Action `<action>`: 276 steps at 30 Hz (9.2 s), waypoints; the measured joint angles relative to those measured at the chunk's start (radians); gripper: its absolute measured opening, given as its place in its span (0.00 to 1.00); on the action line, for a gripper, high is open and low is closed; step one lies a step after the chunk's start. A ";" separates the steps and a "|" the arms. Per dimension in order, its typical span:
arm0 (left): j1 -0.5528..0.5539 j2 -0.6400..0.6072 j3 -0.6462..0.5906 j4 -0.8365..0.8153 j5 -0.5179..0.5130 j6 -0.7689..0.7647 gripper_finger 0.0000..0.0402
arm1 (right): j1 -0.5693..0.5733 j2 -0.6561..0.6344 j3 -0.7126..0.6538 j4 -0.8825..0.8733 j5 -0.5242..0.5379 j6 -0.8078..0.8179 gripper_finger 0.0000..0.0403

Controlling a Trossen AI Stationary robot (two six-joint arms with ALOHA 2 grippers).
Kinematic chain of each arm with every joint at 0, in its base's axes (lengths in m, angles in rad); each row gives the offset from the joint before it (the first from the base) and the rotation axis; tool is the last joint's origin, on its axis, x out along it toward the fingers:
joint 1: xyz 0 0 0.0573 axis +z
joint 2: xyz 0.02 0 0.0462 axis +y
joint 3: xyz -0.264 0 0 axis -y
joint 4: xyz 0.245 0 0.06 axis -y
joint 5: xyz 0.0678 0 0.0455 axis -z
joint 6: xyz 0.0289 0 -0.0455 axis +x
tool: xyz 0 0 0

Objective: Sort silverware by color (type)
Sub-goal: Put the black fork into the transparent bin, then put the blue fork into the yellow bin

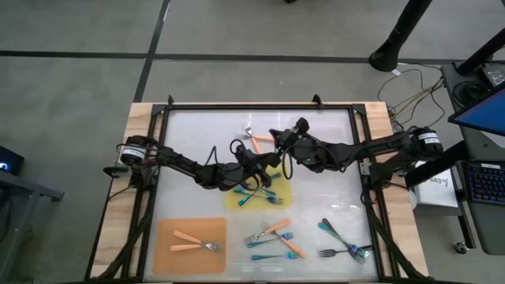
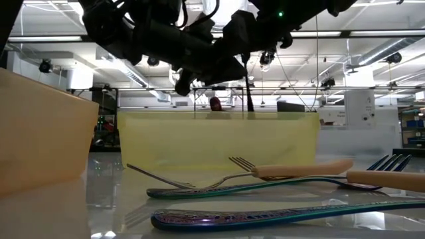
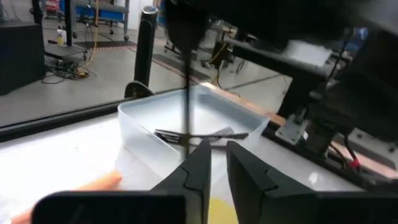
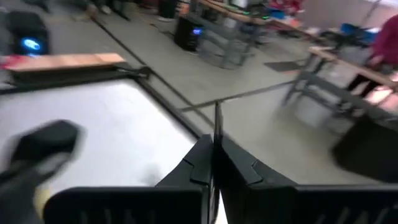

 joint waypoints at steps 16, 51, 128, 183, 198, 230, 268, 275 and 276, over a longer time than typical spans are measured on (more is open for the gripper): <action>0.000 -0.001 0.026 -0.026 0.013 0.076 0.31 | -0.170 -0.038 0.251 -1.016 0.031 0.044 0.02; 0.001 -0.029 0.347 -0.493 -0.308 0.342 0.31 | -0.206 -0.027 0.152 -1.414 0.048 0.256 0.02; -0.080 -0.544 0.206 -2.313 -0.497 -0.961 0.29 | -0.185 -0.184 0.178 -1.317 -0.268 0.363 0.31; -0.026 -0.676 -0.569 0.333 -0.036 0.513 0.19 | 0.595 -0.133 -0.062 -1.276 -1.030 1.302 0.31; -0.026 -0.676 -0.570 0.333 -0.035 0.515 0.19 | 0.697 0.112 -0.090 -1.061 -1.228 1.207 0.31; -0.026 -0.676 -0.571 0.267 -0.034 0.418 0.19 | 0.726 0.218 -0.088 -0.904 -1.304 1.266 0.30; -0.028 -0.574 -0.571 0.304 -0.035 0.239 0.19 | 0.729 0.157 -0.082 -0.898 -1.384 1.210 0.03; -0.028 -0.574 -0.571 0.302 -0.035 0.239 0.19 | 0.696 0.154 -0.082 -0.946 -1.263 1.076 0.03; -0.028 -0.574 -0.571 0.302 -0.035 0.239 0.19 | 0.688 0.154 -0.082 -0.971 -1.249 1.049 0.03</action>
